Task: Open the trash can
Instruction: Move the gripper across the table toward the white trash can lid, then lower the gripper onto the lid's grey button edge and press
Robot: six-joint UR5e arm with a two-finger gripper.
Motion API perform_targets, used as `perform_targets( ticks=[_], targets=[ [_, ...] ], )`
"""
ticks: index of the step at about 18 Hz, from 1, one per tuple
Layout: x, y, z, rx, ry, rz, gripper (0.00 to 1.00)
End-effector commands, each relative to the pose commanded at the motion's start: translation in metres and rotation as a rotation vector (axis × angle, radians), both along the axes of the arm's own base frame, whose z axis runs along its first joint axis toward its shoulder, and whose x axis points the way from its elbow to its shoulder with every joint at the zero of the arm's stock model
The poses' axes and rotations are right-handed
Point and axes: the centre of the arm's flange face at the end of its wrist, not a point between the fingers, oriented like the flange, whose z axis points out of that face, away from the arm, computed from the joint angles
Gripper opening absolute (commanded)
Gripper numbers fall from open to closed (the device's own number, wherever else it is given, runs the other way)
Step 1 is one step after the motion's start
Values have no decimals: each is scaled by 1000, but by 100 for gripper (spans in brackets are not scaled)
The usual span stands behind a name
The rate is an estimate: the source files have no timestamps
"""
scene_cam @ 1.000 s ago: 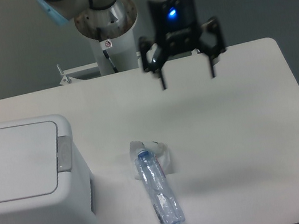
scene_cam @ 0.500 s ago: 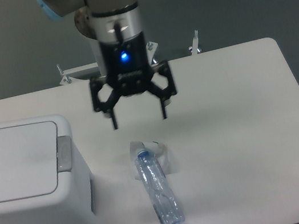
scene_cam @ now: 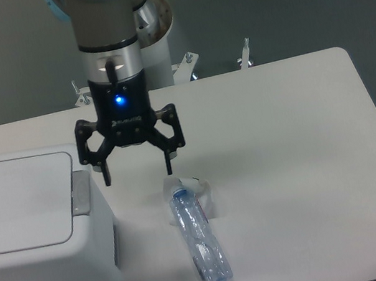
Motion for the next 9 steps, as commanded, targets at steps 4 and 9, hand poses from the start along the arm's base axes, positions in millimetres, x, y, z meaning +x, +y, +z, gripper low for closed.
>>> perform_targets(
  ticks=[4,9],
  targets=[
    [8,5,-3,-3,-4,-14,100],
    [11,9,-7,0,-28,7,100]
  ],
)
